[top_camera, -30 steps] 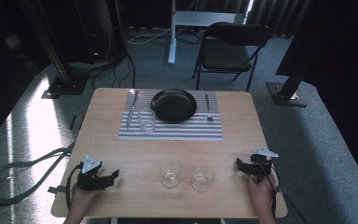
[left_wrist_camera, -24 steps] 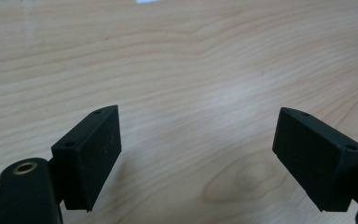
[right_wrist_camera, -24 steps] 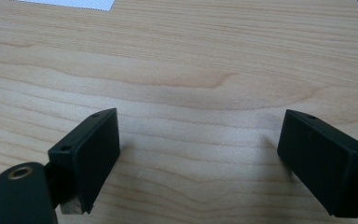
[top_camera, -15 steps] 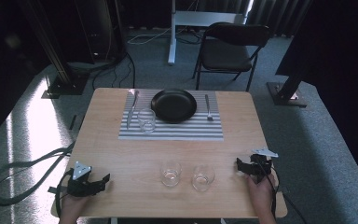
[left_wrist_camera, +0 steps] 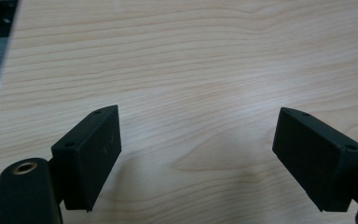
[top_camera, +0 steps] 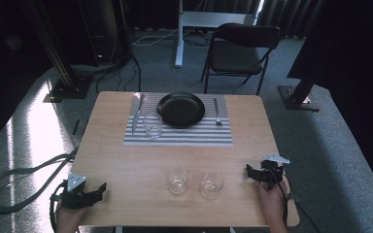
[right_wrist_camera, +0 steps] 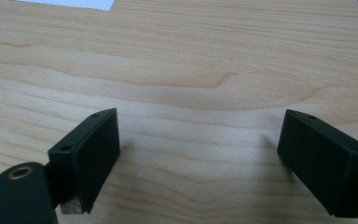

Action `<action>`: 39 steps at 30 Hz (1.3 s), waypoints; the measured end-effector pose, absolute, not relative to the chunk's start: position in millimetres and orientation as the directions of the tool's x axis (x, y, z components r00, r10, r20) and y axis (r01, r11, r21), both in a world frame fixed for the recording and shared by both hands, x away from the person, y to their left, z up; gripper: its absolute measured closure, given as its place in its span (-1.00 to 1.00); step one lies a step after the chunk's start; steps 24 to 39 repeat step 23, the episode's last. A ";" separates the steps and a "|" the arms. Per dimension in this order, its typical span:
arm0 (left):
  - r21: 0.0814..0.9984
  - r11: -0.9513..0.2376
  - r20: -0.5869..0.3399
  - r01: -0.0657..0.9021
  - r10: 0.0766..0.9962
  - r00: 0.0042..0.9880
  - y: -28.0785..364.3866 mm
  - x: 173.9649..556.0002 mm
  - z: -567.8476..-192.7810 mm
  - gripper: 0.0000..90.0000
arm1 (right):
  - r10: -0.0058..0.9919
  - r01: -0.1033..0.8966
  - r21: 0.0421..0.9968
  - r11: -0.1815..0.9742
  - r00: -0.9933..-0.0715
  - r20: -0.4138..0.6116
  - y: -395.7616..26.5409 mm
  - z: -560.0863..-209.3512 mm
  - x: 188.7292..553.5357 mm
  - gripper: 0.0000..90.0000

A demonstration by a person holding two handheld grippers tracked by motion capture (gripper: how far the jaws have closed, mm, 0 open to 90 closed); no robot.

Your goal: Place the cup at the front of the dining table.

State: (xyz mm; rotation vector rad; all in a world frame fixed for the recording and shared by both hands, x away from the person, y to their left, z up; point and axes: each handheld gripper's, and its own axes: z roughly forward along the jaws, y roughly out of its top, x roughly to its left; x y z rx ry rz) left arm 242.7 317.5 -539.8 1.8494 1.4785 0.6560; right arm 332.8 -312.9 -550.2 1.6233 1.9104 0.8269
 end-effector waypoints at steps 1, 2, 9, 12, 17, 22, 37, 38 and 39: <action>0.767 -0.117 -0.019 0.631 0.978 0.206 318.6 241.9 -539.3 -0.65 | 0.986 0.685 0.721 0.106 -0.167 0.013 -312.9 -550.2 332.8 -0.73; 0.769 -0.111 -0.017 0.630 0.981 0.193 319.5 241.6 -538.8 -0.65 | 0.986 0.685 0.721 0.106 -0.167 0.013 -312.9 -550.2 332.8 -0.73; 0.758 -0.091 0.007 0.646 0.991 0.133 323.7 242.6 -540.1 -0.65 | 0.986 0.684 0.721 0.106 -0.167 0.013 -312.9 -550.2 332.8 -0.73; 0.764 -0.085 -0.002 0.640 0.991 0.134 324.8 243.1 -539.2 -0.65 | 0.986 0.684 0.721 0.106 -0.167 0.013 -312.9 -550.2 332.8 -0.73; 0.758 -0.082 -0.007 0.647 0.991 0.134 327.3 244.8 -540.4 -0.65 | 0.986 0.685 0.721 0.106 -0.167 0.014 -312.9 -550.2 332.8 -0.73; 0.761 -0.071 -0.013 0.645 0.992 0.124 328.8 244.3 -540.1 -0.65 | 0.986 0.685 0.721 0.106 -0.167 0.014 -312.9 -550.2 332.8 -0.73; 0.760 -0.068 -0.018 0.647 0.992 0.126 329.1 244.2 -540.0 -0.65 | 0.986 0.685 0.721 0.106 -0.167 0.014 -312.9 -550.2 332.8 -0.73; 0.760 -0.068 -0.018 0.647 0.992 0.126 329.1 244.2 -540.0 -0.65 | 0.986 0.685 0.721 0.106 -0.167 0.014 -312.9 -550.2 332.8 -0.73; 0.760 -0.068 -0.018 0.647 0.992 0.126 329.1 244.2 -540.0 -0.65 | 0.986 0.685 0.721 0.106 -0.167 0.014 -312.9 -550.2 332.8 -0.73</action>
